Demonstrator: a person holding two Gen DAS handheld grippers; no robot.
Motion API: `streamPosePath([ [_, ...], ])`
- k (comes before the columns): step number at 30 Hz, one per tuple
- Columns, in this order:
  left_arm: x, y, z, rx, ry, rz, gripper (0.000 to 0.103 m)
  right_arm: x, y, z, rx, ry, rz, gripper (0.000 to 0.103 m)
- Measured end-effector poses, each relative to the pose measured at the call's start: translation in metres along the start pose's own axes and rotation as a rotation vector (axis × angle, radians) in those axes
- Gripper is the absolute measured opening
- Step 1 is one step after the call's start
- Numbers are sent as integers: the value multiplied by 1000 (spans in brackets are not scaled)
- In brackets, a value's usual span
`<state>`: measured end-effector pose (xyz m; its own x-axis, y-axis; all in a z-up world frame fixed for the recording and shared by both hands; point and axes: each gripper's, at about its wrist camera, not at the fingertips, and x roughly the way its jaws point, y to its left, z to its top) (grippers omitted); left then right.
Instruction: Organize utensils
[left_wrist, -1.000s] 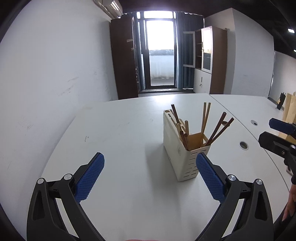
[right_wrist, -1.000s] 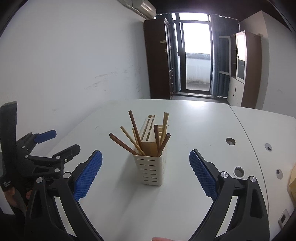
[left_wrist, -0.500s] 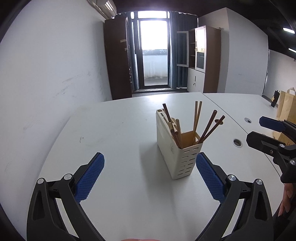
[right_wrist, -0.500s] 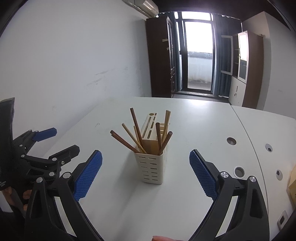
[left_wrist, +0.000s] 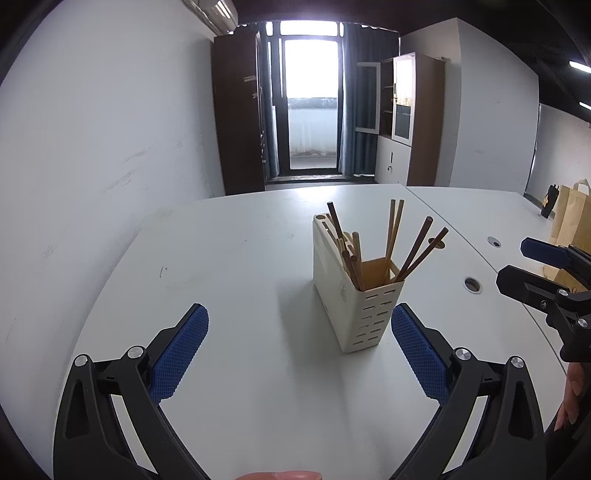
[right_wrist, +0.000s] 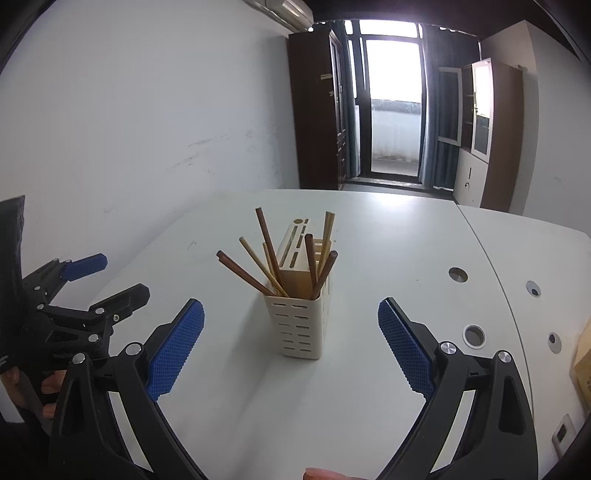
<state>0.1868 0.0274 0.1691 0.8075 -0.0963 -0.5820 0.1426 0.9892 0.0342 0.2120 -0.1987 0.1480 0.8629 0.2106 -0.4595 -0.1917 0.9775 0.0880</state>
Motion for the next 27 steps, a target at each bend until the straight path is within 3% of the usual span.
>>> streamPosePath([
  [6,-9,-6,-9,18,16,8,97,-4,7,-8,-20,22,-31,96],
  [27,-5,-11,-29,3,60,-5,97,8,10,-29,-4,52,-4,96],
])
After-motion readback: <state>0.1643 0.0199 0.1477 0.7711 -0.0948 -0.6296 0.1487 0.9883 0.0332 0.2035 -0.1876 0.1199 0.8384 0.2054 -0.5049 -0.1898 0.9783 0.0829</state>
